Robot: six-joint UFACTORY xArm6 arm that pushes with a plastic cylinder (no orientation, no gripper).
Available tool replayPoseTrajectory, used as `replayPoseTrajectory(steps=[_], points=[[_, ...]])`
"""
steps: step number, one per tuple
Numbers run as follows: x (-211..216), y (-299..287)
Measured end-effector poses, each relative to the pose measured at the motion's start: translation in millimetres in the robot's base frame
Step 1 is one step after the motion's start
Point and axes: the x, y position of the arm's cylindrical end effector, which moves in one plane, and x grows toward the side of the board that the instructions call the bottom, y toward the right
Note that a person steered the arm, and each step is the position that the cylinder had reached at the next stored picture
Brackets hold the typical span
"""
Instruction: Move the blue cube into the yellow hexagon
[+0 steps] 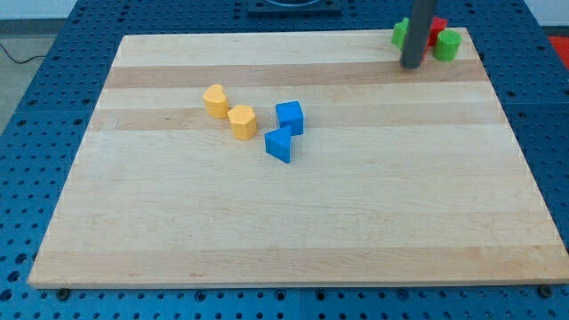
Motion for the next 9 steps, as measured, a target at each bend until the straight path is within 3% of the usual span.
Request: replayPoseTrajectory(steps=[2,3,5,6,9], points=[[10.3,-20.0],[52.5,-43.0],[72.3,-40.2],[107.0,-59.8],[107.0,-173.2]])
